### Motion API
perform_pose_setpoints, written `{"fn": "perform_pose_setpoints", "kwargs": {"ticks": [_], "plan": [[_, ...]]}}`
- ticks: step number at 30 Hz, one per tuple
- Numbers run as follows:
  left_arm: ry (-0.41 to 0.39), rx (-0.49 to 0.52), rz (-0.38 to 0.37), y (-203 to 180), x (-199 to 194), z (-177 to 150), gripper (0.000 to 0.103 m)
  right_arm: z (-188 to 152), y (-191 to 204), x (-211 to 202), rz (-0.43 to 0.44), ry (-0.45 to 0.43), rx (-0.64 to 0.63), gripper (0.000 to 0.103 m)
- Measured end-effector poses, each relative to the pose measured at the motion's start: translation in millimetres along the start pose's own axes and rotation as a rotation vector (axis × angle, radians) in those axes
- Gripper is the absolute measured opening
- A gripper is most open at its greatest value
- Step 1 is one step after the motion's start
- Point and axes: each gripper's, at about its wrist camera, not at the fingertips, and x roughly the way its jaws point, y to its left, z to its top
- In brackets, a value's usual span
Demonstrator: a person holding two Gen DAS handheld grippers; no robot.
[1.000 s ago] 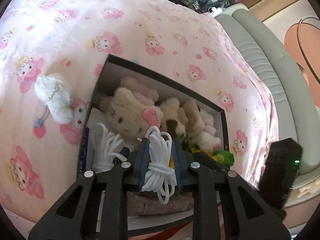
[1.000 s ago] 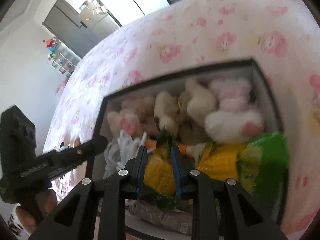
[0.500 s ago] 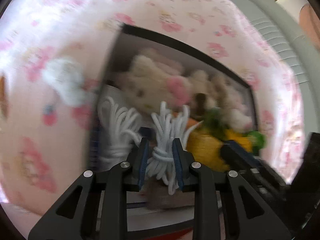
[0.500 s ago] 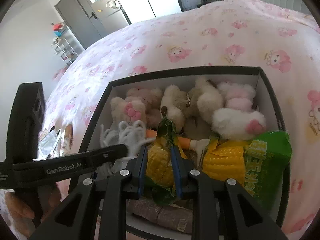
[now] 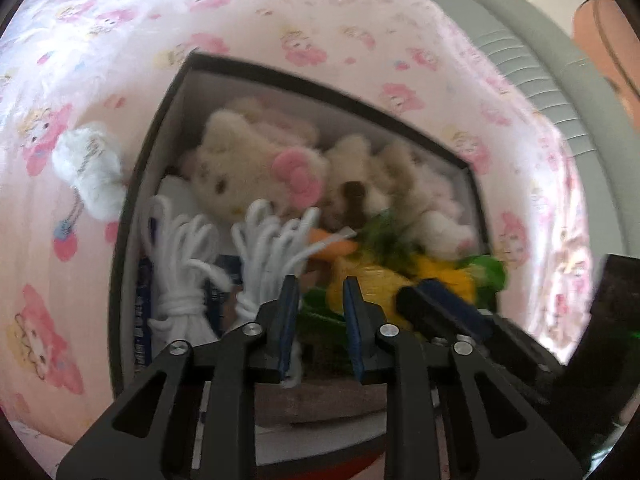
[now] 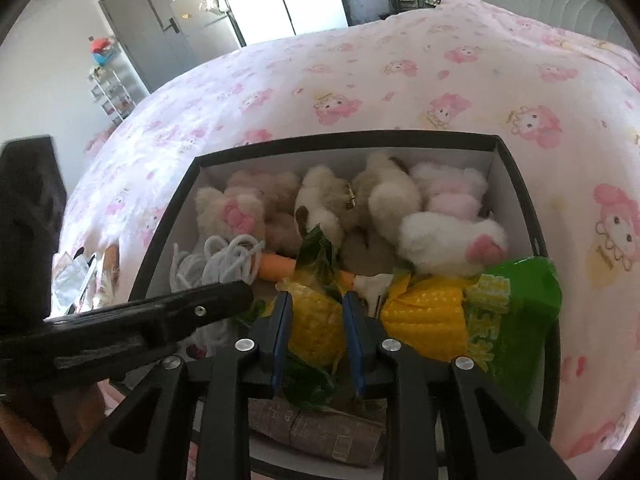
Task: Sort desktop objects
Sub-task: 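Open the left gripper and lift both grippers out of the box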
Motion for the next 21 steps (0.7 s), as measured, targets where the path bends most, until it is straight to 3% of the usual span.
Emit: {"fn": "perform_pose_setpoints", "kwargs": {"ticks": [4, 10, 13, 17, 21], "plan": [[-0.007, -0.009, 0.014, 4.6, -5.9, -1.5, 0.021, 0.0, -0.9, -0.9, 0.005, -0.004, 0.01, 0.025], [-0.056, -0.01, -0.098, 5.3, -23.4, -5.2, 0.024, 2.4, 1.3, -9.9, 0.025, -0.056, 0.019, 0.025], [-0.024, -0.024, -0.058, 9.5, -20.6, -8.3, 0.024, 0.7, 1.7, 1.1, 0.007, -0.001, 0.015, 0.026], [-0.015, -0.052, -0.074, 15.1, -16.8, -10.8, 0.024, -0.1, -0.6, 1.7, 0.008, -0.003, 0.015, 0.026], [-0.009, -0.059, -0.067, 13.3, -21.1, -11.7, 0.024, 1.0, -6.9, 6.0, 0.038, 0.017, 0.056, 0.034]]}}
